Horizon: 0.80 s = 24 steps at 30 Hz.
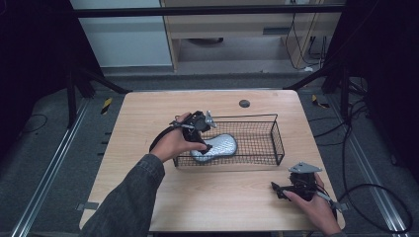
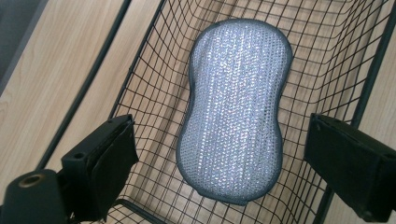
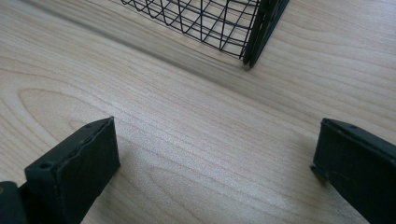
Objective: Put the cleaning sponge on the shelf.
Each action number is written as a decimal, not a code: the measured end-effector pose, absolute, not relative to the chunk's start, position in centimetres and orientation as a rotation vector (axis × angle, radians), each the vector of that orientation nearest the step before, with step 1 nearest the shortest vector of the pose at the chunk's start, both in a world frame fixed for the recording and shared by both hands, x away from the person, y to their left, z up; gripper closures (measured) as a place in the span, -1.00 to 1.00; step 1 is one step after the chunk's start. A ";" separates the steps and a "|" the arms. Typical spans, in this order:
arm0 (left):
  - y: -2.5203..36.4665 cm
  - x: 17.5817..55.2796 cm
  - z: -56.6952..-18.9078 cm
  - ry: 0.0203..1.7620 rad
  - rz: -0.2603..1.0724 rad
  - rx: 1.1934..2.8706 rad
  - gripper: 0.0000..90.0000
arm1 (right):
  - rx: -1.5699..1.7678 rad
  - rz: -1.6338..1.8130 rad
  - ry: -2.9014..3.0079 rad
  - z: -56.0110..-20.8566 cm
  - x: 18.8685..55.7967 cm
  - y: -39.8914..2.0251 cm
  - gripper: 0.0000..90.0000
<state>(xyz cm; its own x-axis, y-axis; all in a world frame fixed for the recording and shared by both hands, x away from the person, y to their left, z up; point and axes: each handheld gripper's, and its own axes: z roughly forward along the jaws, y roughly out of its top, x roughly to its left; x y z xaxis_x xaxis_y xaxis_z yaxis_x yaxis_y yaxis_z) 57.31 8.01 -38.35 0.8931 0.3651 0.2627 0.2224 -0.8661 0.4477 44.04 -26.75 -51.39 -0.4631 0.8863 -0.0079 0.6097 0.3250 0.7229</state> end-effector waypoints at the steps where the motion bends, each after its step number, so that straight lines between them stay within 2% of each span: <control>1: 8.0 57.2 -38.3 0.431 0.484 2.642 -0.80 | 1.326 0.932 2.192 -51.4 44.0 -26.7 -0.99; 10: 8.3 56.6 -37.4 0.432 0.501 2.603 -0.84 | 1.328 0.933 2.192 -51.4 44.0 -26.7 -0.99; 24: 9.2 54.9 -37.6 0.480 0.438 2.522 -0.93 | 1.331 0.934 2.191 -51.4 44.0 -26.7 -0.99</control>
